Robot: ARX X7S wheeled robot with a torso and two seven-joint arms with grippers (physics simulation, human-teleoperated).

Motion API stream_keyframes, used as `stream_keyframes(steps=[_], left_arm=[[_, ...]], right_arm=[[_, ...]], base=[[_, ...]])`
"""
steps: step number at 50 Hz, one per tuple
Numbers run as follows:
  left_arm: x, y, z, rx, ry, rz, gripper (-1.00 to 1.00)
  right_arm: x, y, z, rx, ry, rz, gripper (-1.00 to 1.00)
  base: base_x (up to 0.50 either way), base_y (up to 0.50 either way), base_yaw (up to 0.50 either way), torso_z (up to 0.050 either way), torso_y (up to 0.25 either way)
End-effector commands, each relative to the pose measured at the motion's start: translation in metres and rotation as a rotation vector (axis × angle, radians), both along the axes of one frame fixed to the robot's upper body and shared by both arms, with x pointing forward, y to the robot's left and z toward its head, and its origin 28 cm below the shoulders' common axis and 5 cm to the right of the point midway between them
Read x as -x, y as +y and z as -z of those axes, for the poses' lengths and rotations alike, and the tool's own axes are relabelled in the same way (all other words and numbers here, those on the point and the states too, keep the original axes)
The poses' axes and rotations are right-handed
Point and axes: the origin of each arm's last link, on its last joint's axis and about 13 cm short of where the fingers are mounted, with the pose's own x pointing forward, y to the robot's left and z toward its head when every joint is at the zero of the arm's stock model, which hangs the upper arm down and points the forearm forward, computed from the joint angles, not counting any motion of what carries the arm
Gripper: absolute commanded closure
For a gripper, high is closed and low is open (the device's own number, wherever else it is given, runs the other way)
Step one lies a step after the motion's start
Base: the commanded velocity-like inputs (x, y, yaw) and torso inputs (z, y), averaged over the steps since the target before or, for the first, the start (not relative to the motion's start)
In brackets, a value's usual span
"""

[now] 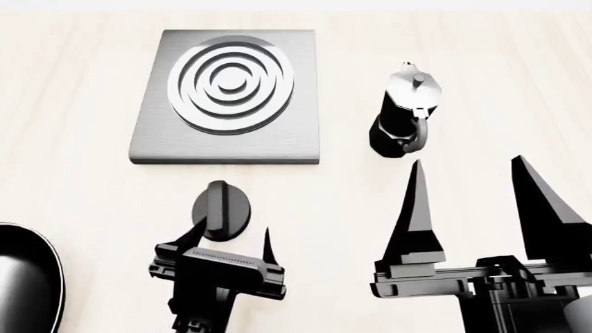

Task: Turn on the stove and put the moka pot on it.

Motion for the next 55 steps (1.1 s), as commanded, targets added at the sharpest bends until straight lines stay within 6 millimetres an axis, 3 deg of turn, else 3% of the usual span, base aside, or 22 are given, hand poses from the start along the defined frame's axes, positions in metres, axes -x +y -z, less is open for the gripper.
stream_keyframes(steps=[1,31,55], left_arm=[[0.001,-0.006,0.000,0.002,0.003,0.032,-1.00],[-0.003,-0.013,-0.001,-0.013,0.004,0.062,-1.00],[-0.020,-0.019,-0.005,-0.033,-0.004,0.069,-1.00]], right_arm=[[0.000,0.000,0.000,0.000,-0.002,0.000,-1.00],[0.002,-0.001,-0.002,-0.005,-0.009,0.002,-1.00],[0.004,-0.002,-0.004,-0.005,-0.014,0.002,-1.00]], base=[[0.00,0.00,0.00,0.000,0.000],[0.00,0.00,0.00,0.000,0.000],[0.00,0.00,0.00,0.000,0.000]])
